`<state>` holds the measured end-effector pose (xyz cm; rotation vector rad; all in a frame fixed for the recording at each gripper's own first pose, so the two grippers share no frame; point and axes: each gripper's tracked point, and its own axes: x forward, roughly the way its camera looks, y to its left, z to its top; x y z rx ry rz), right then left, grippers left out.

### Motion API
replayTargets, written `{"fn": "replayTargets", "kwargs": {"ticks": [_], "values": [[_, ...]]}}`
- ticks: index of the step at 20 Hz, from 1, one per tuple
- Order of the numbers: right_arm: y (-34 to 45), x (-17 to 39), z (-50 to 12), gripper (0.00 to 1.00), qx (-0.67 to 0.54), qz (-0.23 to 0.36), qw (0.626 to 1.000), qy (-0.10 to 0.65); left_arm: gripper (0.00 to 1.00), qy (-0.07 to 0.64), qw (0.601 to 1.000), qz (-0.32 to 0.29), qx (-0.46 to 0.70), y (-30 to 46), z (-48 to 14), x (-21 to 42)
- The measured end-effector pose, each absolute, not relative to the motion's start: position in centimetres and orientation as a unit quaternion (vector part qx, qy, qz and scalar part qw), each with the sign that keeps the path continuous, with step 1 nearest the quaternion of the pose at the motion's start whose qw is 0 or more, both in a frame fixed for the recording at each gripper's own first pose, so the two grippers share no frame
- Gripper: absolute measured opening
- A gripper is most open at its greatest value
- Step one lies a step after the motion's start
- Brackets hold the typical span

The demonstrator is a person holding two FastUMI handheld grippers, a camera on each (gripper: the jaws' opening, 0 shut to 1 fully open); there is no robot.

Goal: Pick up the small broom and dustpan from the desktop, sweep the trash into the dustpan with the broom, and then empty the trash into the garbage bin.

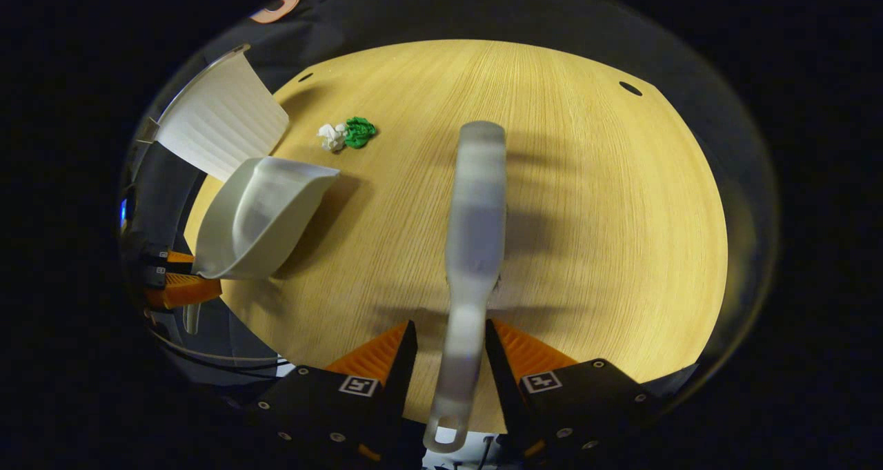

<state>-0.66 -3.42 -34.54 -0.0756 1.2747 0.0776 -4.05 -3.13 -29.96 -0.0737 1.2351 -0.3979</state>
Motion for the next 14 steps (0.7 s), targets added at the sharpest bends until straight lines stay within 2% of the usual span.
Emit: {"fn": "replayTargets", "kwargs": {"ticks": [1, 3, 5, 10, 14], "values": [[-3.3, -1.0, -34.9, 0.61, -0.033, 0.037, 0.792, 0.609, 0.28, 0.573, 0.797, -0.189, -0.031, -2.9, -30.1, -4.1], [-3.5, -1.4, -35.4, 0.31, -0.026, 0.027, 0.782, 0.622, 0.28, 0.571, 0.798, -0.192, -0.024, -2.6, -30.0, -4.2], [-3.5, -1.2, -35.4, 0.24, -0.03, 0.026, 0.782, 0.622, 0.28, 0.569, 0.799, -0.195, -0.019, -2.5, -29.9, -4.2], [-3.5, 1.2, -33.0, 0.18, -0.048, 0.026, 0.807, 0.588, 0.28, 0.562, 0.8, -0.212, 0.004, -2.9, -32.2, -4.5], [-3.5, 6.1, -31.1, 0.18, -0.107, 0.053, 0.818, 0.563, 0.28, 0.549, 0.799, -0.242, 0.046, -3.7, -33.4, -3.7]]}}
